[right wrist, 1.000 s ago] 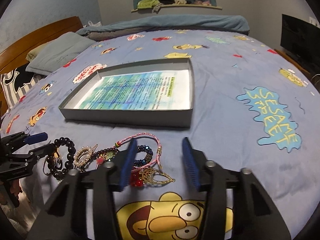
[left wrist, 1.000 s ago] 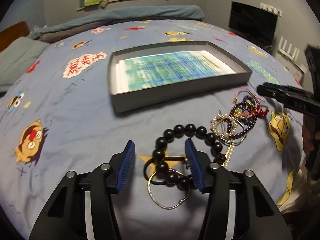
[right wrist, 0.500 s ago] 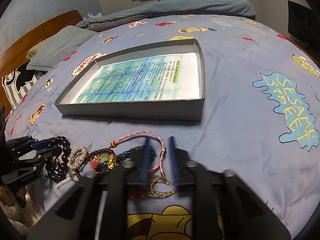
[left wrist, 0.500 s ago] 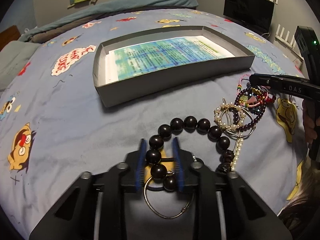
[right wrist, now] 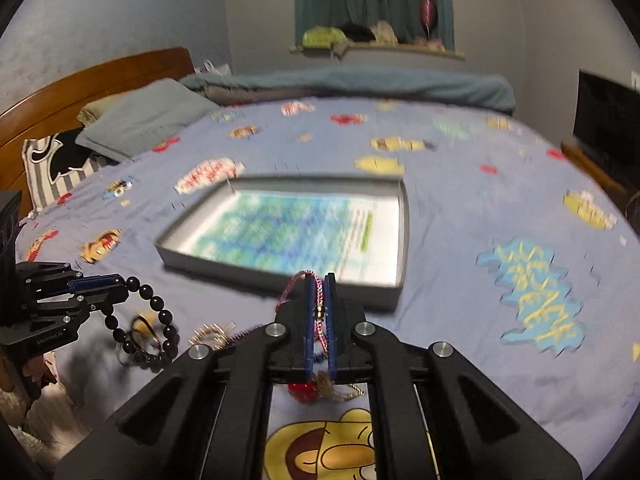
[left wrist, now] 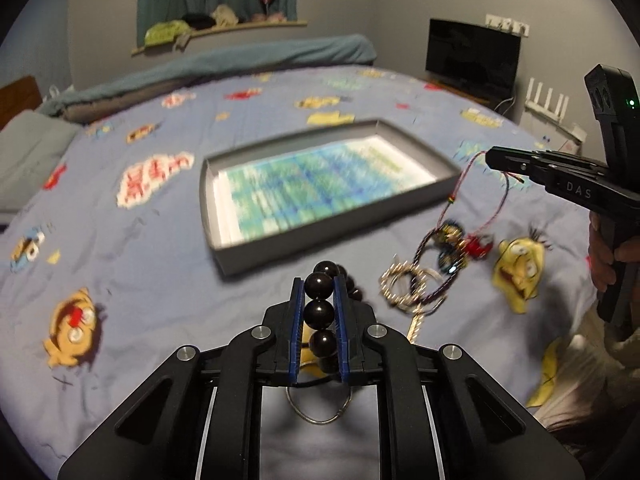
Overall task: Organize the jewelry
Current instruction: 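Carry both bracelets into the grey box and open both tools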
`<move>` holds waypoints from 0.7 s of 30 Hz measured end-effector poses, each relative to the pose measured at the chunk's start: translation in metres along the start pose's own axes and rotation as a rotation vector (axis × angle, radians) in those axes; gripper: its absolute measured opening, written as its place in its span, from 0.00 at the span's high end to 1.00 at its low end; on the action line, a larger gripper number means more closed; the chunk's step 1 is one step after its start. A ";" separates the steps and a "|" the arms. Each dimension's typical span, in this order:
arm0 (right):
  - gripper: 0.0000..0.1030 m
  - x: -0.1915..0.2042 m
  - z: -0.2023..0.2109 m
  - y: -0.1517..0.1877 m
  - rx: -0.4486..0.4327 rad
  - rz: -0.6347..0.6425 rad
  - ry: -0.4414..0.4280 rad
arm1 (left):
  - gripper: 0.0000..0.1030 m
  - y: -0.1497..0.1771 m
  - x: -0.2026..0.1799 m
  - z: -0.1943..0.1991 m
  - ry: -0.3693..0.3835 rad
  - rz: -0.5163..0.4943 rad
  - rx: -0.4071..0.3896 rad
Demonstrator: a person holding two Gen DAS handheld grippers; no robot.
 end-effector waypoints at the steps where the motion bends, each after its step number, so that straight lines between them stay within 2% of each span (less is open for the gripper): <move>1: 0.95 0.002 0.006 -0.006 -0.015 0.007 -0.001 | 0.85 -0.004 -0.001 0.005 -0.001 -0.008 -0.012; 8: 0.95 0.002 0.026 -0.040 -0.074 0.052 0.026 | 0.85 -0.033 0.007 0.030 -0.030 -0.038 -0.075; 13: 0.96 -0.006 0.014 -0.068 -0.095 0.068 0.056 | 0.85 -0.065 0.022 0.029 -0.033 -0.029 -0.105; 16: 0.96 -0.017 -0.011 -0.087 -0.087 0.062 0.086 | 0.85 -0.087 0.032 0.012 -0.041 -0.028 -0.106; 21: 0.95 -0.031 -0.063 -0.112 -0.065 0.054 0.122 | 0.85 -0.118 0.046 -0.039 -0.059 -0.046 -0.080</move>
Point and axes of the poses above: each gripper's, at about its wrist camera, not at the fingertips, and z roughly against the way its jaws point, x to its left, y to its underside, the point moved 9 cm from there along -z, roughly the way its jaws point
